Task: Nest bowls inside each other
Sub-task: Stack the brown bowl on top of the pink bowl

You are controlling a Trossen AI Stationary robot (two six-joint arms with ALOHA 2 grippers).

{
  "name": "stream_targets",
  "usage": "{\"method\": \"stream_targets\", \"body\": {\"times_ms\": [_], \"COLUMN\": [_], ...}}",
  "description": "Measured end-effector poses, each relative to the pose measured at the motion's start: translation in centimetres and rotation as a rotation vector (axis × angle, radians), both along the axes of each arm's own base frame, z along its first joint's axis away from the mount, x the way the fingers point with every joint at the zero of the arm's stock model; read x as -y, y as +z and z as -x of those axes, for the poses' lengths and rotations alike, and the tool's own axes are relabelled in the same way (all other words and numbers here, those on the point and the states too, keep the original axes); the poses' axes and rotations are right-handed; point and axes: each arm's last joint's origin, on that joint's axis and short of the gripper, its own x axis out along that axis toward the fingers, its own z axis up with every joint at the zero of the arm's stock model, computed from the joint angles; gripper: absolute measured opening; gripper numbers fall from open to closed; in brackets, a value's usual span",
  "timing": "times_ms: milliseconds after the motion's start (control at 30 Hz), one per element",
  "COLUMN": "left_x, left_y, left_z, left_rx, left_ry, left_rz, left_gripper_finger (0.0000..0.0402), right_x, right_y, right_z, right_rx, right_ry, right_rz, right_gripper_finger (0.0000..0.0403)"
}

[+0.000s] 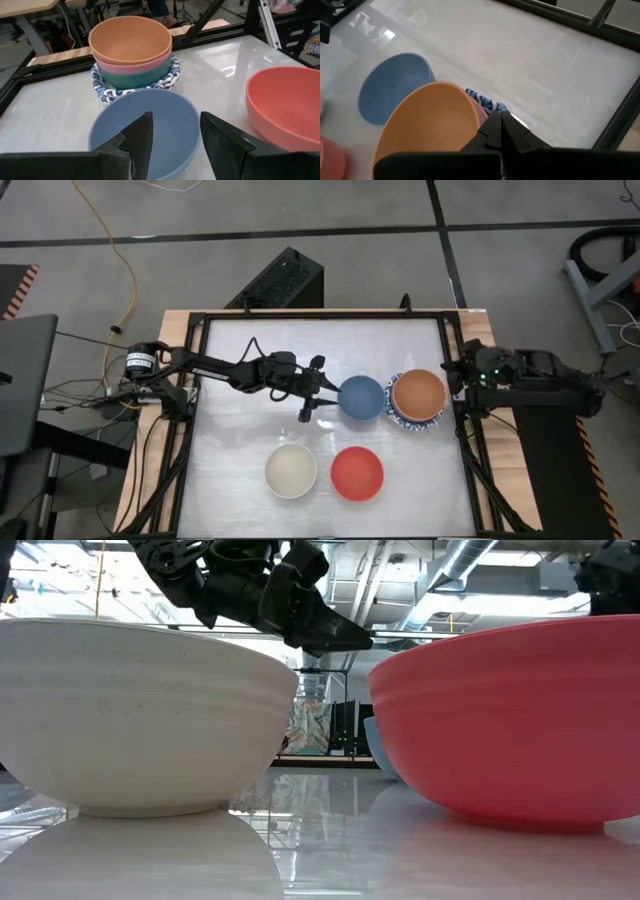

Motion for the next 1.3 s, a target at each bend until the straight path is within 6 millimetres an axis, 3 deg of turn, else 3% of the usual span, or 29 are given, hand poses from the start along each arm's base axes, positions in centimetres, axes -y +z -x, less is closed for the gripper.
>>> {"method": "stream_targets", "body": {"times_ms": [200, 800, 1300], "left_x": [-0.1, 0.0, 0.1], "left_y": [0.0, 0.1, 0.1], "left_z": [0.0, 0.0, 0.0], "left_rx": [0.002, 0.007, 0.006], "left_ry": [-0.001, -0.032, -0.067], "left_rz": [-0.013, 0.002, 0.023], "left_gripper_finger": [0.0155, 0.0155, 0.0155], "right_x": [-0.1, -0.1, -0.3], "right_y": [-1.6, -2.1, -1.5], "right_z": [0.2, 0.4, -0.4], "right_rx": [-0.008, -0.003, 0.069], "right_ry": [0.007, -0.094, 0.021], "right_rz": [-0.029, -0.128, -0.139], "right_gripper_finger": [0.001, 0.0011, 0.0011]}}
